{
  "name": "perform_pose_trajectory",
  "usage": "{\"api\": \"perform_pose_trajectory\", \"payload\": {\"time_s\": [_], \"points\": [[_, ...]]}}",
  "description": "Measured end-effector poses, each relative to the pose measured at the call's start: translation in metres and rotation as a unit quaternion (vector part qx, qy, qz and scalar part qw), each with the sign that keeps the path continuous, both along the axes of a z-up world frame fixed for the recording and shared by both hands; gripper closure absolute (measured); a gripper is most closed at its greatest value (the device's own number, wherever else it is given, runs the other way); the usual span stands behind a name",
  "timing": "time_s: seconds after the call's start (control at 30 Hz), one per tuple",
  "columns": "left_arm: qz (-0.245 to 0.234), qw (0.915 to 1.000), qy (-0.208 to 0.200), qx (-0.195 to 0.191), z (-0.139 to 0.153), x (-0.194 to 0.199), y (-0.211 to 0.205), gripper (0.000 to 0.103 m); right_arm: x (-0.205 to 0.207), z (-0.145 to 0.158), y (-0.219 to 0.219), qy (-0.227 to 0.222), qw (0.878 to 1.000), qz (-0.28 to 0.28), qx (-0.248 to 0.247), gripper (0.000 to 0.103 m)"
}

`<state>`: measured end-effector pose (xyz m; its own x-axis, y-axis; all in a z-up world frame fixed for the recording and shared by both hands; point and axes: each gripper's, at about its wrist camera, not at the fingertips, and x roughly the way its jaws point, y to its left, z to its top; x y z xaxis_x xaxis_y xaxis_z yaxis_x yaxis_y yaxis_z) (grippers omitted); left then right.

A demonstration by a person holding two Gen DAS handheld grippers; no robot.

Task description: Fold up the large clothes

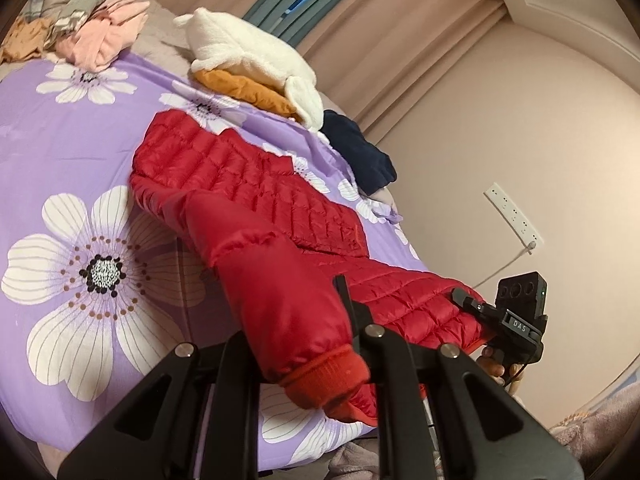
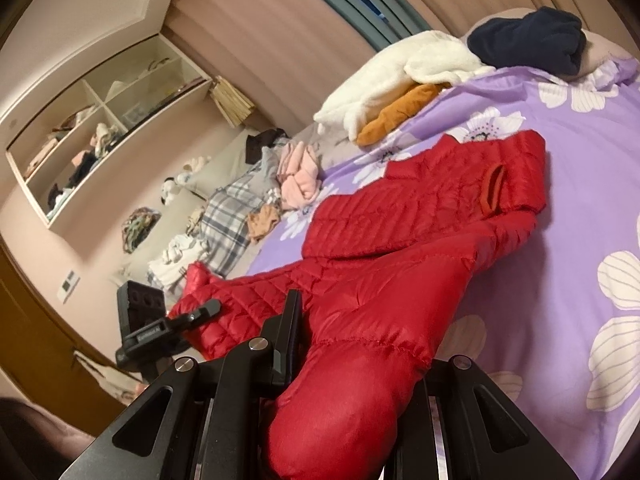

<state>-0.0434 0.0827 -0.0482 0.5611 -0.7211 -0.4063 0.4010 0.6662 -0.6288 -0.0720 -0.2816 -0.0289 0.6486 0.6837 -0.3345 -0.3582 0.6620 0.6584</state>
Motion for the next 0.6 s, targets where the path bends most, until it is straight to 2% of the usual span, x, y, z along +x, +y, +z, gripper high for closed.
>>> {"api": "perform_pose_trajectory", "payload": {"time_s": [0.33, 0.6], "points": [[-0.007, 0.9997, -0.02, -0.009, 0.01, -0.008, 0.004, 0.089, -0.004, 0.009, -0.003, -0.022, 1.0, 0.007, 0.01, 0.079], [-0.014, 0.9987, -0.044, -0.02, 0.029, -0.021, 0.004, 0.089, -0.012, 0.021, -0.005, -0.049, 0.999, 0.015, 0.016, 0.079]]}}
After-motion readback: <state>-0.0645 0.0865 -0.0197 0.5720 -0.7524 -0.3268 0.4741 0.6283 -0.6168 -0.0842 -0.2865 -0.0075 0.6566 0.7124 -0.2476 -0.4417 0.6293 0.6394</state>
